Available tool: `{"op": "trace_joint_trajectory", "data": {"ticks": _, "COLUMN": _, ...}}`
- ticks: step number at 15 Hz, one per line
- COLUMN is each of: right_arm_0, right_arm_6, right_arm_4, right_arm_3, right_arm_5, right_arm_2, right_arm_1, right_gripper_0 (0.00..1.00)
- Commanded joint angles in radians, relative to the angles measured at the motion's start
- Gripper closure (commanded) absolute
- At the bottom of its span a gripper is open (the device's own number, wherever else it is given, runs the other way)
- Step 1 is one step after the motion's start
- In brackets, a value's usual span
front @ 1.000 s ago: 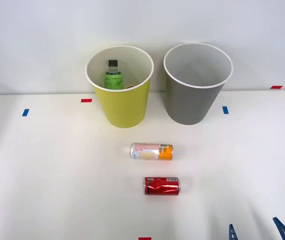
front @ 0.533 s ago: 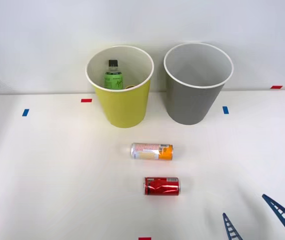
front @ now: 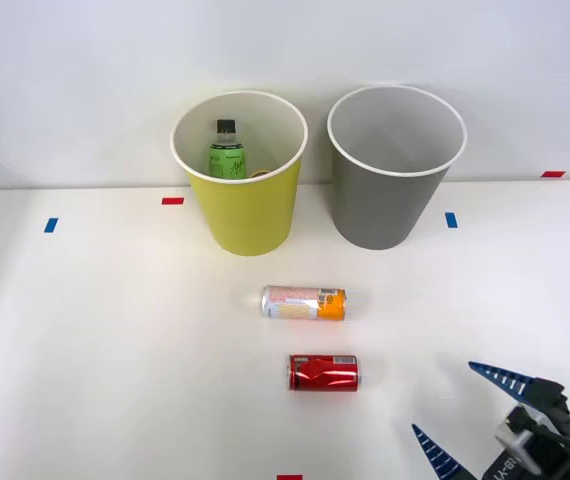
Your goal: Put cans in the gray bin, plastic bottles in the light green bin
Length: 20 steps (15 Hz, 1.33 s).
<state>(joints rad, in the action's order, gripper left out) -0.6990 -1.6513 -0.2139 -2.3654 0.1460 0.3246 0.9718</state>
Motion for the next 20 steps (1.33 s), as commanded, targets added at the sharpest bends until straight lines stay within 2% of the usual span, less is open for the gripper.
{"op": "trace_joint_trajectory", "data": {"ticks": 1, "right_arm_0": 0.210, "right_arm_6": 0.018, "right_arm_4": 0.038, "right_arm_3": -0.120, "right_arm_5": 0.333, "right_arm_2": 0.088, "right_arm_1": 0.058, "right_gripper_0": 0.00}}
{"op": "trace_joint_trajectory", "data": {"ticks": 10, "right_arm_0": 0.682, "right_arm_6": 0.025, "right_arm_4": 0.034, "right_arm_3": -0.124, "right_arm_5": 0.633, "right_arm_2": 0.402, "right_arm_1": 0.206, "right_gripper_0": 0.00}}
{"op": "trace_joint_trajectory", "data": {"ticks": 12, "right_arm_0": 0.760, "right_arm_6": 0.015, "right_arm_4": -0.019, "right_arm_3": -0.126, "right_arm_5": 0.664, "right_arm_2": 0.458, "right_arm_1": 0.229, "right_gripper_0": 0.00}}
{"op": "trace_joint_trajectory", "data": {"ticks": 18, "right_arm_0": 0.831, "right_arm_6": -0.193, "right_arm_4": -0.237, "right_arm_3": -0.126, "right_arm_5": 0.695, "right_arm_2": 0.459, "right_arm_1": 0.223, "right_gripper_0": 0.00}}
{"op": "trace_joint_trajectory", "data": {"ticks": 20, "right_arm_0": 0.895, "right_arm_6": -0.220, "right_arm_4": -0.337, "right_arm_3": -0.127, "right_arm_5": 0.785, "right_arm_2": 0.459, "right_arm_1": 0.179, "right_gripper_0": 0.00}}
